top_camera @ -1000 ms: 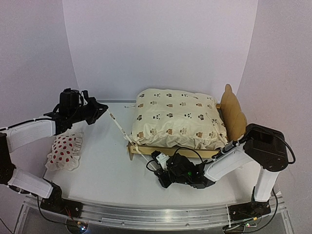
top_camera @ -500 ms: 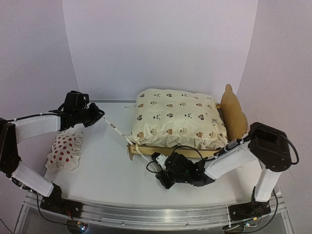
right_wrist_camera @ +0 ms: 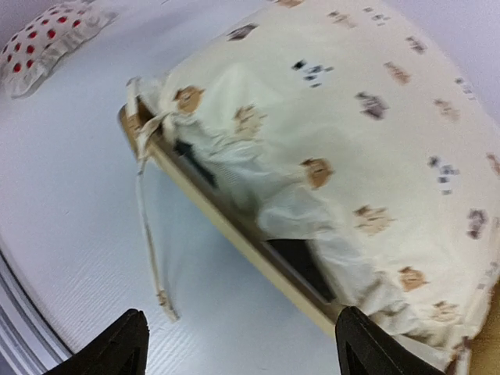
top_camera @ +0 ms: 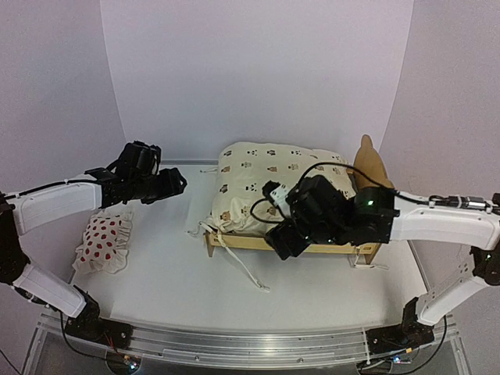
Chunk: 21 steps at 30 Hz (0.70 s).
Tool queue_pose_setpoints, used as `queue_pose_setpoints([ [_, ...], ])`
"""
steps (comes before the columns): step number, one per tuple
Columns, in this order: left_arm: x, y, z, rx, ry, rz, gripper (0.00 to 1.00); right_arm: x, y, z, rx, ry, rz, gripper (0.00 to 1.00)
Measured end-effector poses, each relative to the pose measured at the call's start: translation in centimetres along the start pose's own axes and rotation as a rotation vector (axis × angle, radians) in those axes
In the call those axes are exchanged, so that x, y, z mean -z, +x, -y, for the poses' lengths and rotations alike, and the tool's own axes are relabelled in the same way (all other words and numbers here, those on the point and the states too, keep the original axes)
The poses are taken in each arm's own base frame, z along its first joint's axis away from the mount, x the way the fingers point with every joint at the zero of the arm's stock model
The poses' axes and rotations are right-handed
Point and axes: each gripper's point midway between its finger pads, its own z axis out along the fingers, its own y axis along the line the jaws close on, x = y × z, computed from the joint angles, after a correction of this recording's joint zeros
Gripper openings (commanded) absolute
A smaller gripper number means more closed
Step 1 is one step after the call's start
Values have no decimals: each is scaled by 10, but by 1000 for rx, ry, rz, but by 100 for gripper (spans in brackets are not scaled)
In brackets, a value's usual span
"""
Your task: Set up the pet bed
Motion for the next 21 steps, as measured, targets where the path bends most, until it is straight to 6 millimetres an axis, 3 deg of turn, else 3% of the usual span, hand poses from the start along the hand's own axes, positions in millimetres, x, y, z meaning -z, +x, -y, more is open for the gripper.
queue_pose_setpoints([
  [4,7,26,24,-89,31,-53,71,38,-26,72,-51,196,17,89],
  [6,9,38,33,-123,46,-80,70,49,-29,112,-96,294,2,89],
  [10,7,67,54,-197,74,-145,68,64,-11,188,-198,462,-86,91],
  [14,1,96,67,-250,83,-213,66,78,18,249,-320,579,-184,91],
  [16,-2,107,67,-266,77,-244,65,85,35,272,-376,622,-231,91],
  [21,-11,129,64,-293,56,-300,59,89,66,293,-471,647,-309,85],
])
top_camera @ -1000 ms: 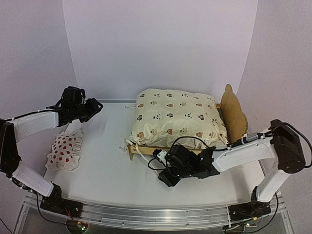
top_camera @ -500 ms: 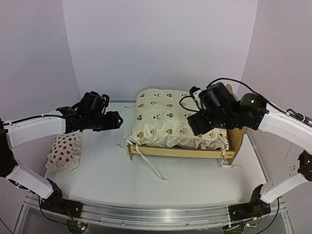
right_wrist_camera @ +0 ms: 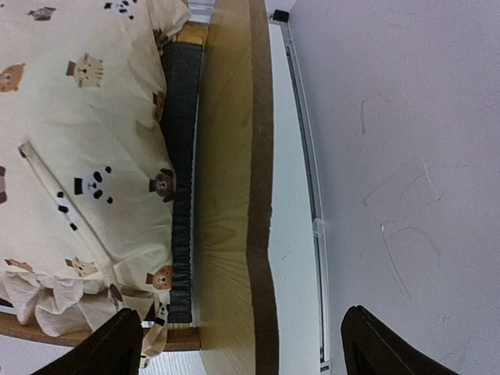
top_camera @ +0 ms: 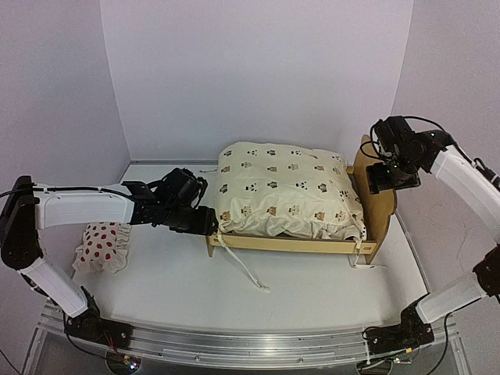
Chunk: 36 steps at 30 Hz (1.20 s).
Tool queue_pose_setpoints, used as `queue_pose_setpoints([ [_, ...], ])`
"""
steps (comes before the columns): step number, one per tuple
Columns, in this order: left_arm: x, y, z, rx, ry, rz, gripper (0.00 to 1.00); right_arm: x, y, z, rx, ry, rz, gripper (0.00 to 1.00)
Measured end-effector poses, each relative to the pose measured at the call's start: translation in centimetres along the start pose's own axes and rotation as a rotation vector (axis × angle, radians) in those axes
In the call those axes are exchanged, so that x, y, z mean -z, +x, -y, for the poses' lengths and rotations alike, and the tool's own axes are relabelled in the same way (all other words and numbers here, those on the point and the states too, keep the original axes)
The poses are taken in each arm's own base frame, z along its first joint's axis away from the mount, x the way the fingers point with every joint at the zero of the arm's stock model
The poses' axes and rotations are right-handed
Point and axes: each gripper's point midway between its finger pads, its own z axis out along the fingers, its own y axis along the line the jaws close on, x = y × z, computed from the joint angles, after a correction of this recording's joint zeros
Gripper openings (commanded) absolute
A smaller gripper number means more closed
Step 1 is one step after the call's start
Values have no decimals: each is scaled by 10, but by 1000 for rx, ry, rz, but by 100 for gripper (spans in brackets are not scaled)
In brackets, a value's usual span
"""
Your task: Set up the pet bed
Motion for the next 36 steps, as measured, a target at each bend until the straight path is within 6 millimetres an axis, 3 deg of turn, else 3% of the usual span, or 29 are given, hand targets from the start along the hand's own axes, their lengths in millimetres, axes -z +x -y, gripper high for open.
queue_pose_setpoints([
  [5,-16,17,-2,-10,-18,-62,46,-16,23,-1,-21,-28,-93,57],
  [9,-16,15,0,-5,-17,-55,34,-21,30,-16,-37,-94,-127,39],
  [14,-15,12,-5,24,-43,-38,28,-25,31,-20,-45,-128,-139,19],
  [21,-3,17,-28,70,-119,-12,28,-34,27,-48,-52,-219,-151,16],
  [29,31,45,-70,141,-219,2,31,-32,6,-111,59,-287,-99,16],
  [36,60,72,-95,204,-254,-2,49,-28,-17,-161,122,-372,-36,24],
])
